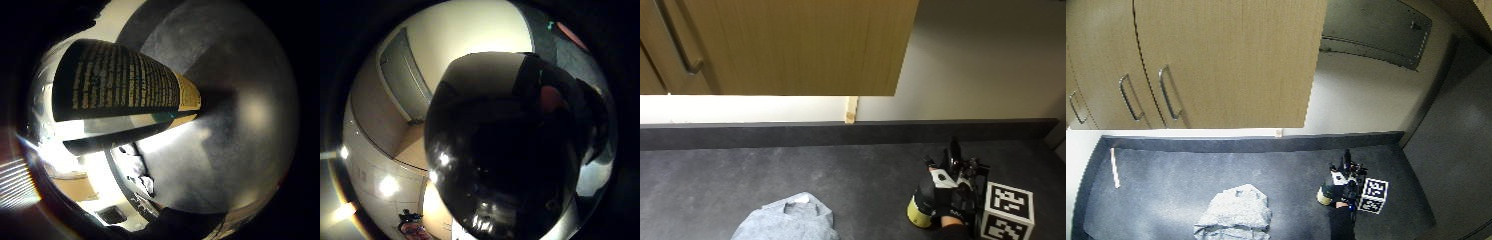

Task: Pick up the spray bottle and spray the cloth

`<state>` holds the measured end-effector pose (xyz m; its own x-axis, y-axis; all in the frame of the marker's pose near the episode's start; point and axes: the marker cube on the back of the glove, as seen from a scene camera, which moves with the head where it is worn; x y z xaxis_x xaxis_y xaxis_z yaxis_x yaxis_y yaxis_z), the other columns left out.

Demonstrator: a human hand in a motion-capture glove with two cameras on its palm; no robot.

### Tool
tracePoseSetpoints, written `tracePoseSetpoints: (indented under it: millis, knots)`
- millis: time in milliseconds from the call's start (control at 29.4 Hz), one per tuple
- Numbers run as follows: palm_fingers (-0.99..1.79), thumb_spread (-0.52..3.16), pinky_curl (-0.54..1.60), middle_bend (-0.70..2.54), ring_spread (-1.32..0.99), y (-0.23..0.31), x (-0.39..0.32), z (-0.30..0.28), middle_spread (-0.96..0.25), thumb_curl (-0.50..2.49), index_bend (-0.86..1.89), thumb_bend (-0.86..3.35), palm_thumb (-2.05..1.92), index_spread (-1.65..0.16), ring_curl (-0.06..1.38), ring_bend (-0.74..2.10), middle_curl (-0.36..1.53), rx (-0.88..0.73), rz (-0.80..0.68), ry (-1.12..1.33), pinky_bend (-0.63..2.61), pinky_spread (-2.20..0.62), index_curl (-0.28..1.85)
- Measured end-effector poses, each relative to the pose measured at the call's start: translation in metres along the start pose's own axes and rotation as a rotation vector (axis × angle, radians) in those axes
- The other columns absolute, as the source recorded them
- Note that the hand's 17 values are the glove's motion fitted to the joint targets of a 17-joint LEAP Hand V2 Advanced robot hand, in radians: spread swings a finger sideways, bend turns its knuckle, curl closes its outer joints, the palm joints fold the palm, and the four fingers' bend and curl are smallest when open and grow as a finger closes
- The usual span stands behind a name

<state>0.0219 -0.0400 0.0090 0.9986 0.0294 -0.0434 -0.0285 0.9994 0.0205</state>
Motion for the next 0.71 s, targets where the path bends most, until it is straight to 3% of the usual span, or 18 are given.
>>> tracePoseSetpoints:
  millis: [340,715]
  knots:
    - [0.81,1.0,0.19,0.35,0.09,-0.013,0.003,-0.002,0.02,0.57,0.5,0.01,1.0,-0.22,0.31,0.27,0.42,0.04,-0.018,-0.052,0.16,0.14,0.4]
    - [0.86,0.98,0.15,0.39,0.05,-0.012,0.004,0.002,0.01,0.61,0.57,0.03,1.11,-0.14,0.36,0.26,0.46,0.037,-0.035,-0.082,0.12,0.14,0.49]
